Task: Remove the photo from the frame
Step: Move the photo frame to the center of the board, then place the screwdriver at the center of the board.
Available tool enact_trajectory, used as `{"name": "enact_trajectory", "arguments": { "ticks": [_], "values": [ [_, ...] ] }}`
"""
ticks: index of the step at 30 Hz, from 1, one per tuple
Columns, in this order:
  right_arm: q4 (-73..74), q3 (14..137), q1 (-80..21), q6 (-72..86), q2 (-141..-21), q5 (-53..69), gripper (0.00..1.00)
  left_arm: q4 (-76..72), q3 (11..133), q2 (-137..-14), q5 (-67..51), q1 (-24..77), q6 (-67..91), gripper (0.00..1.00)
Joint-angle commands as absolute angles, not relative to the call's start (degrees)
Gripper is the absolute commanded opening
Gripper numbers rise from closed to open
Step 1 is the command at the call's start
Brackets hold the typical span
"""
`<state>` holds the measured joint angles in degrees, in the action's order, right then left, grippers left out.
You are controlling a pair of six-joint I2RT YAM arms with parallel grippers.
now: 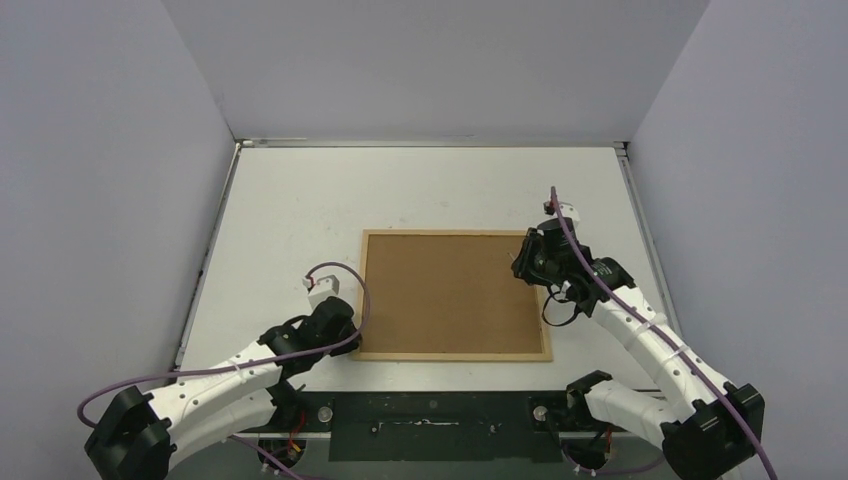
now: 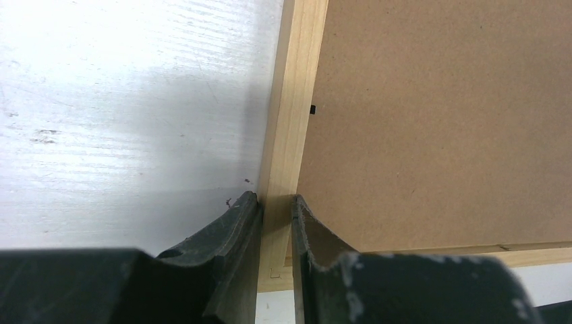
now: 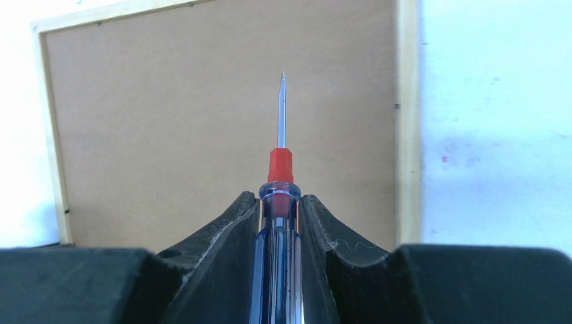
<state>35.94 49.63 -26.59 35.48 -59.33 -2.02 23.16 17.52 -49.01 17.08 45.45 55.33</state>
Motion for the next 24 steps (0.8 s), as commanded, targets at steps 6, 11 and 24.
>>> {"name": "enact_trajectory", "arguments": {
  "ticks": [6,11,24],
  "values": [
    [37.50,47.86,-15.65,33.04,-60.06,-5.16,0.00,35.30,17.58,-44.87,20.82,43.85,60.72,0.00],
    [34.56,44.62,-9.34,32.21,-63.25,-1.74,0.00,39.10,16.36,-38.88,21.88,43.79,63.21,0.00],
    [31.23,40.79,-6.41,27.80,-70.83,7.98,0.00,39.63,18.08,-38.18,22.38,43.27,62.28,0.00]
  ]
}}
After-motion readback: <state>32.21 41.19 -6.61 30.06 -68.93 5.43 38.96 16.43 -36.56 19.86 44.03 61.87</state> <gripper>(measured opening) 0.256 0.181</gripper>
